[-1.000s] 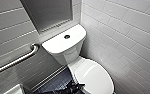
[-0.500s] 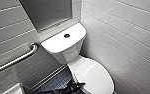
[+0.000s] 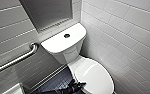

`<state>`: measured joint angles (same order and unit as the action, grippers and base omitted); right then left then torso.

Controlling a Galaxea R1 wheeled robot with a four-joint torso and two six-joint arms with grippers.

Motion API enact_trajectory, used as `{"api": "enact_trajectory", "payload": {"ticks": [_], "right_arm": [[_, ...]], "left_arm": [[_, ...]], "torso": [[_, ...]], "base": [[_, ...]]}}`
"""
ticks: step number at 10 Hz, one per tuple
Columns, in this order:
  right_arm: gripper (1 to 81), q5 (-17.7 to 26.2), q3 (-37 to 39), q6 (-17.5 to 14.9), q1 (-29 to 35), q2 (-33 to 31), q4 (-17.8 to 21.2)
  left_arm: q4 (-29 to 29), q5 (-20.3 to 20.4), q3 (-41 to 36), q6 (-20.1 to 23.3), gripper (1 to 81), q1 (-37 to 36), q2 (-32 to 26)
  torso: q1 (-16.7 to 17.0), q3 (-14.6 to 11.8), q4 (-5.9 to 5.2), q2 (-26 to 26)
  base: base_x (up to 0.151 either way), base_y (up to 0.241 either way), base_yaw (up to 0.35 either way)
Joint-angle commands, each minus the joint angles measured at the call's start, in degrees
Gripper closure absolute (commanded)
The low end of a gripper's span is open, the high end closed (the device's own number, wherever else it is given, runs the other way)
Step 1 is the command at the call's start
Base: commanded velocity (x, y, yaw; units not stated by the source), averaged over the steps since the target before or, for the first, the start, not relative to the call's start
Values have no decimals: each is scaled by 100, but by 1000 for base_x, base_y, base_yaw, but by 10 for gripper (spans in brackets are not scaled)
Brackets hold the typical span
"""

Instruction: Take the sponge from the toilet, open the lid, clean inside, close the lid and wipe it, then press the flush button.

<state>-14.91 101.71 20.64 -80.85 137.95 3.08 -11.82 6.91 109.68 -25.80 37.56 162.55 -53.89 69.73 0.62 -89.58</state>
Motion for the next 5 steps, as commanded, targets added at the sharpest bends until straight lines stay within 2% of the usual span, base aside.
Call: {"api": "enact_trajectory", "payload": {"ticks": [1, 5], "right_arm": [[811, 454, -144, -7, -24, -142, -80], [811, 454, -143, -7, -24, -125, -89]], "left_arm": [[-13, -234, -9, -13, 10, -500, 146], [-13, -225, 344, -13, 10, -402, 331]], "torso": [[0, 0, 0, 0], [-2, 0, 0, 0]], "base": [[0, 0, 0], [0, 0, 0]]}}
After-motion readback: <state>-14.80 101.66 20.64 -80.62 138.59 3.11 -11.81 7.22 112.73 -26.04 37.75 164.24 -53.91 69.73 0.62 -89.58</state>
